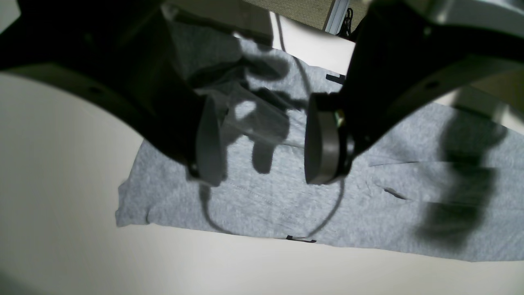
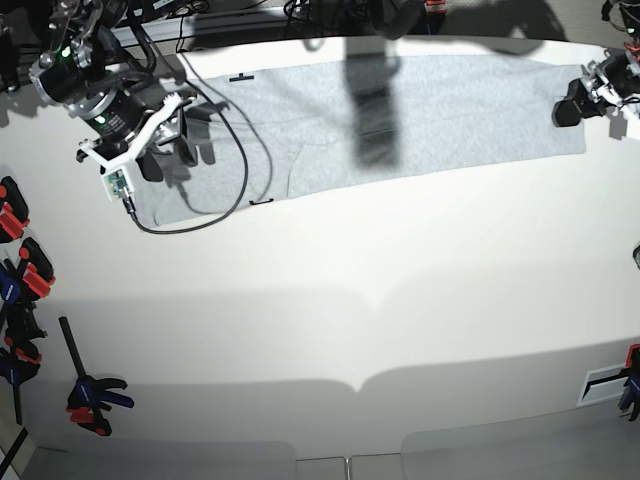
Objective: Fold the T-shirt properly
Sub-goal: 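Release the shirt with both grippers and move the left gripper aside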
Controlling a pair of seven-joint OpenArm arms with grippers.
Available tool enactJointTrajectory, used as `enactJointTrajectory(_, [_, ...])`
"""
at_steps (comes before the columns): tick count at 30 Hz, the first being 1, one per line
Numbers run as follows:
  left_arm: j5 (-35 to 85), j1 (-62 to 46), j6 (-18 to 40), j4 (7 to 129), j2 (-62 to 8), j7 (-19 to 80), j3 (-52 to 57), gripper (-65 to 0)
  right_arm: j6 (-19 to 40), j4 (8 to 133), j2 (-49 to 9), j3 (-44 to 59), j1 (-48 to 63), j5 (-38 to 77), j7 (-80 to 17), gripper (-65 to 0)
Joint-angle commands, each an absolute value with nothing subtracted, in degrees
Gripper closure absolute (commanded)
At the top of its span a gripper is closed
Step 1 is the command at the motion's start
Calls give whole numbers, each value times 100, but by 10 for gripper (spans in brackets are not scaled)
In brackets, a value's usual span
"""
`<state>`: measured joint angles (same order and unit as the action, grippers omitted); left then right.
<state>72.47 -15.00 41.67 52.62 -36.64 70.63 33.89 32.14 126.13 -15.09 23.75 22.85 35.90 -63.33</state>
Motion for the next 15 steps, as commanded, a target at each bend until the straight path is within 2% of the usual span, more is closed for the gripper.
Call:
enactJointTrajectory(1, [6757, -1603, 4000, 5216, -3656, 7784, 3328, -369, 3260, 12717, -1573, 2399, 2257, 3664, -6193, -316])
enactJointTrajectory(7, [7253, -1603, 4000, 5216, -3653, 8000, 3328, -369, 3258, 12717, -1573, 2399, 2257, 3667, -6130, -316])
enactJointTrajectory(9, [7251, -1603, 4000, 5216, -3653, 8000, 3328, -348, 3260, 12717, -1573, 2399, 2257, 3664, -6132, -316])
enactJointTrajectory(10, [7251, -1603, 4000, 5216, -3653, 8000, 3328, -324, 3258, 12717, -1573, 2399, 2257, 3664, -6132, -316])
enactJointTrajectory(12, [7251, -1603, 4000, 5216, -3653, 7789, 3328, -234, 3260, 12717, -1573, 2399, 2257, 3664, -6134, -316])
enactJointTrajectory(15, [7247, -1603, 4000, 5216, -3658, 7360, 3328, -38, 3260, 12717, -1573, 2399, 2257, 3664, -6134, -316])
